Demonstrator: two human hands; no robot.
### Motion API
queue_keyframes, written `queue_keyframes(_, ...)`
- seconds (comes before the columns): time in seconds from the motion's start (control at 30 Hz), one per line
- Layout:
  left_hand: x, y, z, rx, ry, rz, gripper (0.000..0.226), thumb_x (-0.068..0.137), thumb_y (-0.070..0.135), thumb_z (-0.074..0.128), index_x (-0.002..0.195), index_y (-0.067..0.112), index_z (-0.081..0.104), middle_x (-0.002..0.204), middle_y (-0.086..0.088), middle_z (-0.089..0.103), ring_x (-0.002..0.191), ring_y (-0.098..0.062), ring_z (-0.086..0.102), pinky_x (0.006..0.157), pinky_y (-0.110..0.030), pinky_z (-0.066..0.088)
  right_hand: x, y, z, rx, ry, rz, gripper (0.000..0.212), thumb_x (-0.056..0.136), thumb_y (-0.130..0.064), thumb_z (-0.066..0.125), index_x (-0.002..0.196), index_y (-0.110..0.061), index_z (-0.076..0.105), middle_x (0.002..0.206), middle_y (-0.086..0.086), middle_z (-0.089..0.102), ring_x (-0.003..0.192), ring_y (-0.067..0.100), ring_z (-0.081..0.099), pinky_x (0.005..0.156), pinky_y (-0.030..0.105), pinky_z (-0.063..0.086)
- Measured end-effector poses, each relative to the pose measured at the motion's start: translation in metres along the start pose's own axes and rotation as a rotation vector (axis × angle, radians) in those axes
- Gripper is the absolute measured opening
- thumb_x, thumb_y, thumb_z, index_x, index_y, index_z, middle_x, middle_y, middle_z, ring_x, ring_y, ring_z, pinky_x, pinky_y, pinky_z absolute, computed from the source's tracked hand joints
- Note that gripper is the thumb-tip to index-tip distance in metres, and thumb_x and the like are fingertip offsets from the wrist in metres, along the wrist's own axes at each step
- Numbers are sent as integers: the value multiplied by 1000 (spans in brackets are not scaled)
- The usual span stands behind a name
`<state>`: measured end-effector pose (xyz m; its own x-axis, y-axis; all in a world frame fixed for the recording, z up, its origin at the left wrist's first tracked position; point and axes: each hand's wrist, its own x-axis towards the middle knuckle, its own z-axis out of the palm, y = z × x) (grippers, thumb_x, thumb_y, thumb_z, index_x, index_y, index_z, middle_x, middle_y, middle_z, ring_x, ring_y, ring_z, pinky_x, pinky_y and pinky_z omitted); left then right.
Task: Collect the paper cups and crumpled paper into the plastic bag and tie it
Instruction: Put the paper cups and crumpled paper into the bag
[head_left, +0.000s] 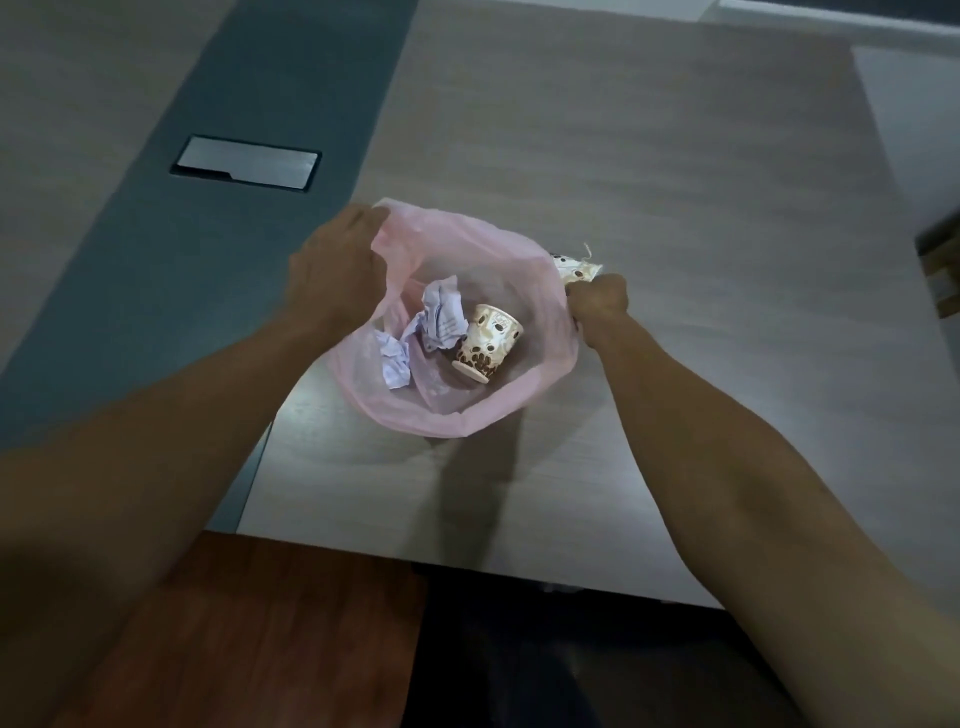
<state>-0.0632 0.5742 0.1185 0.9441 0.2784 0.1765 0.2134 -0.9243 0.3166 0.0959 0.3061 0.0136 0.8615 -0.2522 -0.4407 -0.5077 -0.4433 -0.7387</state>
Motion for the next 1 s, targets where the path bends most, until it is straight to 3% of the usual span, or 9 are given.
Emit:
queue_keyframes(0.2,6,4,-1,-42,-35,-26,60,91,0,46,149,17,45,151,-4,47,128,-33,53,106,-48,46,-13,-25,-46,123,338,-154,34,97,-21,54,126,-5,61,127,15,65,117,31,63,95,34,51)
queue_keyframes(0.3,11,6,1,-71,-78,-42,64,91,-3,45,152,18,41,156,-3,42,136,-30,47,112,-47,41,-25,-45,-68,164,428,-334,31,98,-18,49,123,-3,61,120,16,64,110,31,63,92,37,49)
queue_keyframes(0.4,17,6,2,-68,-89,-37,67,92,-4,50,153,19,38,158,-3,40,140,-29,44,115,-47,39,-57,-57,-78,327,212,-493,16,86,-19,54,96,-20,66,85,7,70,72,24,66,62,36,55)
queue_keyframes(0.5,19,10,-3,-85,-96,-24,72,90,-10,47,156,16,35,161,-4,35,146,-25,36,119,-43,33,-97,-62,-76,259,-156,-563,20,85,-8,55,71,-16,64,53,-1,58,46,17,50,42,26,39)
queue_keyframes(0.63,20,13,-8,-90,-82,8,71,92,-10,44,157,16,33,163,-3,32,150,-22,30,122,-40,27,-123,-57,-58,-37,-576,-524,17,89,-8,59,76,1,64,53,6,57,44,17,50,45,30,41)
queue_keyframes(0.77,16,17,-10,-93,-86,24,70,93,-9,44,158,14,32,164,-4,30,151,-23,28,123,-43,26,-131,-48,-22,-225,-697,-528,14,87,-4,65,82,9,62,72,17,60,64,23,62,62,40,58)
queue_keyframes(0.87,11,19,-12,-83,-91,34,69,94,-7,45,158,15,32,164,-4,29,151,-24,28,121,-47,29,-129,-43,-2,-304,-510,-599,13,79,-15,66,72,-10,56,72,7,53,70,26,61,71,48,59)
queue_keyframes(0.9,10,18,-12,-80,-98,35,68,94,-6,46,158,15,32,165,-3,29,150,-24,29,121,-48,29,-129,-40,0,-328,-417,-606,5,81,-16,63,80,-13,60,82,6,61,79,28,65,77,48,58)
queue_keyframes(1.0,8,8,-9,-67,-106,18,70,94,-3,46,158,21,30,166,1,26,149,-22,31,120,-45,32,-129,-24,-3,-377,-6,-702,26,90,-16,60,116,-13,55,121,7,55,100,26,57,83,40,49)
